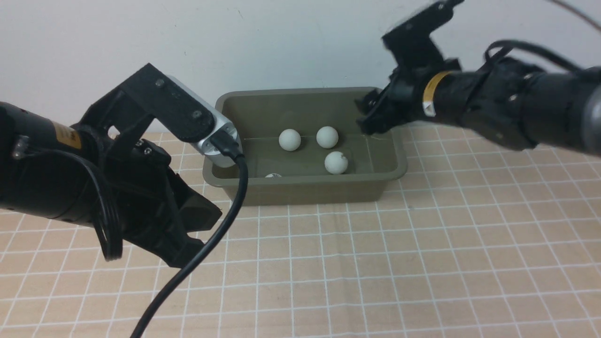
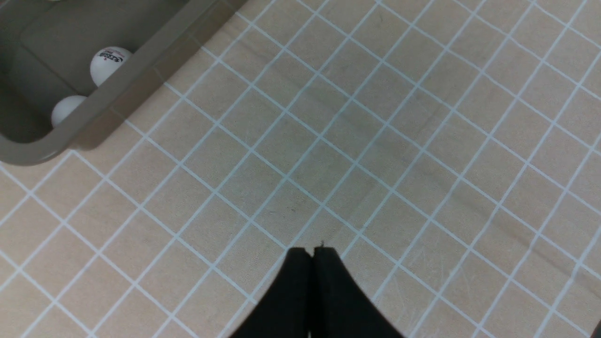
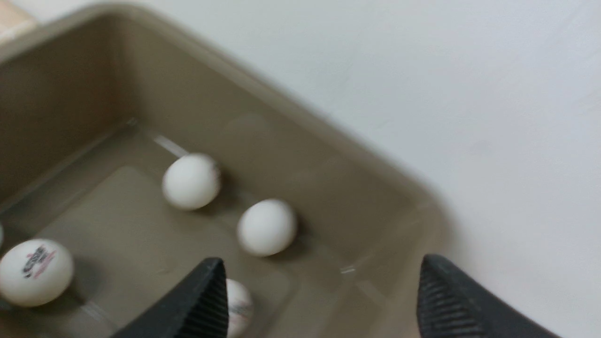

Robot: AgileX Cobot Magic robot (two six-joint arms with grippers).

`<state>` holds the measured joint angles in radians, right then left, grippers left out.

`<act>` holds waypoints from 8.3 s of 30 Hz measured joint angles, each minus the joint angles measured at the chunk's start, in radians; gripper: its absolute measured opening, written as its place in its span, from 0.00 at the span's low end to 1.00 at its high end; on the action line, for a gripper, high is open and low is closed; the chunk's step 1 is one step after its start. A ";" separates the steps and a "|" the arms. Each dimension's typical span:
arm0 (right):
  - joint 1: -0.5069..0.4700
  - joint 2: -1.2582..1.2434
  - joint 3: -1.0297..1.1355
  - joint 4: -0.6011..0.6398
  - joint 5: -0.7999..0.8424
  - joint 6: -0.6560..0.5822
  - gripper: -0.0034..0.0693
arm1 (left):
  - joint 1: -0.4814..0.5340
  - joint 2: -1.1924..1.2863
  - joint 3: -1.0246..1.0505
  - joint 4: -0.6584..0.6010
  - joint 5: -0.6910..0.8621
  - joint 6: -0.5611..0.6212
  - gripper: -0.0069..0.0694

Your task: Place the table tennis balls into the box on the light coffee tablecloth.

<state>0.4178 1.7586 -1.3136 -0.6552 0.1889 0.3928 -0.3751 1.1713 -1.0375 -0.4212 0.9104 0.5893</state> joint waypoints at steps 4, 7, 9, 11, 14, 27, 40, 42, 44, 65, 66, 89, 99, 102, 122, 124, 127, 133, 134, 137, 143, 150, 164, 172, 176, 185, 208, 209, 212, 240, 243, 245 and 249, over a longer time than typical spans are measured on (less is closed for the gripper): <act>0.000 -0.236 -0.003 -0.032 0.267 0.009 0.54 | 0.000 0.000 0.000 0.000 0.000 0.000 0.00; 0.000 -0.344 -0.003 0.028 0.413 0.024 0.41 | 0.000 0.000 0.000 0.000 0.000 0.000 0.00; 0.000 -0.419 -0.003 0.089 0.488 0.027 0.32 | 0.000 0.000 0.000 0.000 0.000 0.000 0.00; 0.000 -0.525 -0.003 0.183 0.600 0.021 0.15 | 0.000 0.000 0.000 -0.002 -0.003 0.000 0.00; 0.000 -0.616 -0.003 0.251 0.672 -0.042 0.06 | 0.000 0.000 0.000 -0.010 -0.011 0.000 0.00; 0.000 -0.937 0.124 0.796 1.057 -0.749 0.02 | 0.000 0.001 0.000 -0.087 -0.045 0.114 0.00; 0.000 -1.504 0.741 0.825 0.550 -0.679 0.02 | 0.000 0.004 0.000 -0.127 -0.050 0.168 0.00; 0.000 -1.544 0.794 0.766 0.593 -0.624 0.02 | 0.000 0.004 0.000 -0.127 -0.050 0.169 0.00; 0.000 -1.568 0.826 0.717 0.628 -0.582 0.02 | 0.000 0.004 0.000 -0.127 -0.050 0.171 0.00; 0.000 -1.598 0.981 0.495 0.507 -0.472 0.02 | 0.000 0.004 0.000 -0.358 -0.135 0.251 0.00; 0.000 -1.598 0.981 0.494 0.507 -0.472 0.02 | 0.000 0.004 0.000 -0.369 -0.138 0.252 0.00; 0.000 -1.598 0.981 0.494 0.507 -0.471 0.02 | 0.000 0.007 0.000 -0.462 -0.187 0.347 0.00; 0.000 -1.598 0.981 0.494 0.506 -0.470 0.02 | 0.005 -0.310 0.049 -0.495 -0.213 0.347 0.00; 0.000 -1.598 0.981 0.494 0.506 -0.470 0.02 | 0.032 -0.460 0.092 -0.484 -0.212 0.347 0.00; 0.000 -1.598 0.981 0.494 0.503 -0.468 0.02 | 0.113 -0.801 0.723 0.094 -0.689 -0.104 0.00; 0.000 -1.598 0.981 0.494 0.503 -0.468 0.02 | 0.158 -0.847 0.781 0.147 -0.678 -0.195 0.00; 0.000 -1.598 0.981 0.494 0.503 -0.468 0.02 | 0.246 -0.914 0.847 0.176 -0.645 -0.280 0.00; 0.000 -1.598 0.981 0.494 0.503 -0.468 0.02 | 0.399 -1.049 0.949 0.264 -0.583 -0.341 0.00; 0.000 -1.598 0.981 0.494 0.503 -0.468 0.02 | 0.413 -1.065 0.963 0.284 -0.576 -0.358 0.00; 0.000 -1.598 0.981 0.494 0.503 -0.468 0.02 | 0.441 -1.112 1.005 0.342 -0.552 -0.417 0.00; 0.000 -1.598 0.981 0.494 0.503 -0.468 0.02 | 0.448 -1.176 1.058 0.370 -0.504 -0.445 0.00; 0.000 -1.598 0.981 0.494 0.503 -0.468 0.02 | 0.448 -1.181 1.059 0.416 -0.504 -0.502 0.00; 0.000 -1.598 0.981 0.494 0.503 -0.468 0.02 | 0.448 -1.183 1.060 0.507 -0.504 -0.605 0.00; 0.000 -1.598 0.981 0.494 0.503 -0.468 0.02 | 0.448 -1.183 1.063 0.421 -0.521 -0.604 0.00; 0.000 -1.598 0.981 0.494 0.503 -0.468 0.02 | 0.448 -1.183 1.063 0.414 -0.522 -0.604 0.00; 0.000 -1.598 0.981 0.494 0.503 -0.468 0.02 | 0.448 -1.183 1.063 0.410 -0.522 -0.604 0.00; -0.511 -1.688 1.137 0.549 0.079 -0.369 0.02 | 0.448 -1.183 1.063 0.407 -0.522 -0.604 0.00; -0.526 -1.703 1.163 0.550 0.074 -0.364 0.02 | 0.448 -1.183 1.063 0.407 -0.522 -0.604 0.00; -0.560 -1.761 1.252 0.556 0.074 -0.334 0.02 | 0.448 -1.183 1.063 0.407 -0.522 -0.604 0.00; -0.441 -1.769 1.336 0.531 0.215 -0.312 0.02 | 0.448 -1.183 1.063 0.406 -0.522 -0.604 0.00; -0.441 -1.769 1.336 0.531 0.215 -0.312 0.02 | 0.448 -1.183 1.063 0.406 -0.522 -0.604 0.00; -0.441 -1.769 1.336 0.531 0.215 -0.312 0.02 | 0.448 -1.183 1.063 0.406 -0.522 -0.604 0.00; -0.441 -1.769 1.336 0.530 0.215 -0.312 0.02 | 0.448 -1.183 1.063 0.406 -0.522 -0.604 0.00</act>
<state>-0.0228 -0.0100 0.0225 -0.1253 0.4042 0.0807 0.0733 -0.0119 0.0254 -0.0150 0.3880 -0.0142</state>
